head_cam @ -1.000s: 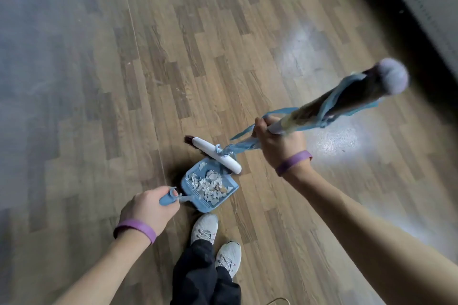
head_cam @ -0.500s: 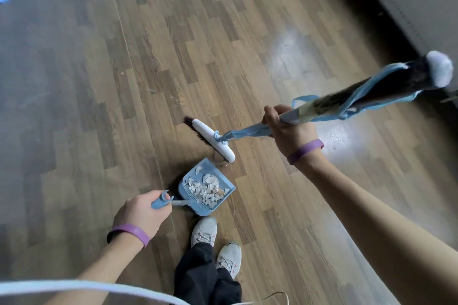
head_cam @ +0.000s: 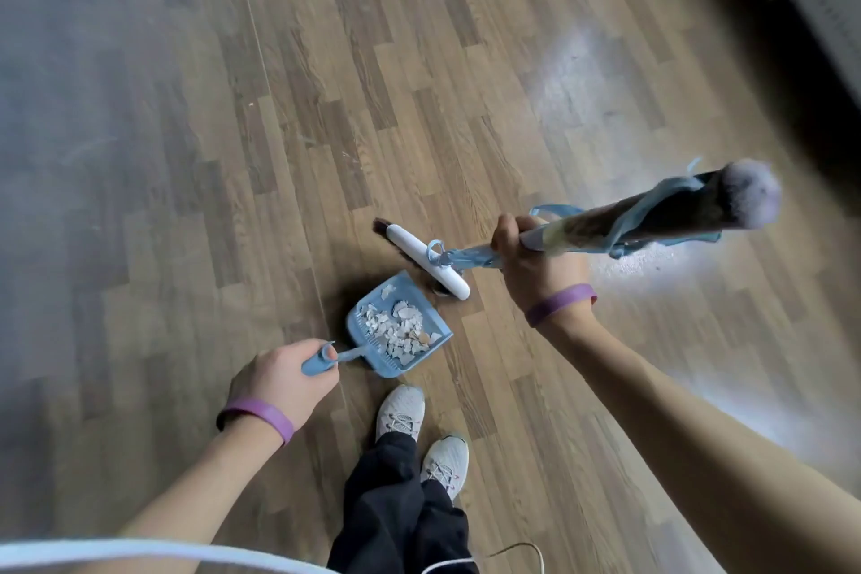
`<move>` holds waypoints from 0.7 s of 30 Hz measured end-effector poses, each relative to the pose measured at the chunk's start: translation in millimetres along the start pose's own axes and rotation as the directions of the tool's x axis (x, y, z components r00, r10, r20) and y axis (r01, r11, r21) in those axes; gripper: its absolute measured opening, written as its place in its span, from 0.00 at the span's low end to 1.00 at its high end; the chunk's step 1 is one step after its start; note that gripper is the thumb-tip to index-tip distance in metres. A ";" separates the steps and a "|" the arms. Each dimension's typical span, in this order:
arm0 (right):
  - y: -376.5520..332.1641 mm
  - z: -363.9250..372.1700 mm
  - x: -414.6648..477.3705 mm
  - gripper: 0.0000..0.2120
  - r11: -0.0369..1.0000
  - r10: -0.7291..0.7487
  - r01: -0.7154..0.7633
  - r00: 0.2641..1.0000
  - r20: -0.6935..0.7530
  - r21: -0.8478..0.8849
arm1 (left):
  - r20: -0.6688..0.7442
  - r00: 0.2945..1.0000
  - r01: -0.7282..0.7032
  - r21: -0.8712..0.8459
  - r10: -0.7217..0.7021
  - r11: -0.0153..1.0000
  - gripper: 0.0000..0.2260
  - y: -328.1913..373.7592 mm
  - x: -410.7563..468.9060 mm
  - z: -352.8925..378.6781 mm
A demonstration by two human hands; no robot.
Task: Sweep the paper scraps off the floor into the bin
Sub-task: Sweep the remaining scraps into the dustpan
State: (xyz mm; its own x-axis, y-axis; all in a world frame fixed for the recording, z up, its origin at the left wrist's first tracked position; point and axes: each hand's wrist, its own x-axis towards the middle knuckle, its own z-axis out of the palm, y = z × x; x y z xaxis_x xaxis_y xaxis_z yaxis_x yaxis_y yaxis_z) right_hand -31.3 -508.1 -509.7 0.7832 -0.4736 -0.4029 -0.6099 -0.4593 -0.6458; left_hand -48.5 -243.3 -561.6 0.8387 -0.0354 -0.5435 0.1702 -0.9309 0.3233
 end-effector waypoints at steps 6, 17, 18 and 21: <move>-11.9 -34.4 8.7 0.18 0.975 0.024 -0.003 0.995 -0.092 0.223 | 0.020 0.999 0.026 -0.037 -0.025 0.999 0.03 -3.6 7.0 -0.9; -17.5 -61.7 -16.0 0.17 0.955 -0.113 0.153 0.980 -0.164 0.255 | -0.035 0.998 0.051 -0.125 -0.056 0.991 0.09 -23.1 -24.3 -8.8; -16.2 -60.1 -17.7 0.17 0.956 -0.133 0.170 0.977 -0.166 0.238 | -0.053 0.996 0.057 -0.142 -0.065 0.988 0.09 -24.4 -27.7 -9.8; -15.1 -52.6 -21.5 0.17 0.972 -0.173 0.196 0.971 -0.166 0.132 | -0.072 0.995 0.053 -0.143 -0.064 0.988 0.07 -27.9 -32.8 -11.0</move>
State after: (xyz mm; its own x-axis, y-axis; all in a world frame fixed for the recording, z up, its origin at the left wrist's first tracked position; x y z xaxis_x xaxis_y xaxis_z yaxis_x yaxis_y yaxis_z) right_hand -45.3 -530.5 -457.2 0.8458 -0.5052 -0.1715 -0.4233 -0.4398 -0.7921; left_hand -75.1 -212.2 -544.3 0.8613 0.0505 -0.5056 0.2866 -0.8699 0.4014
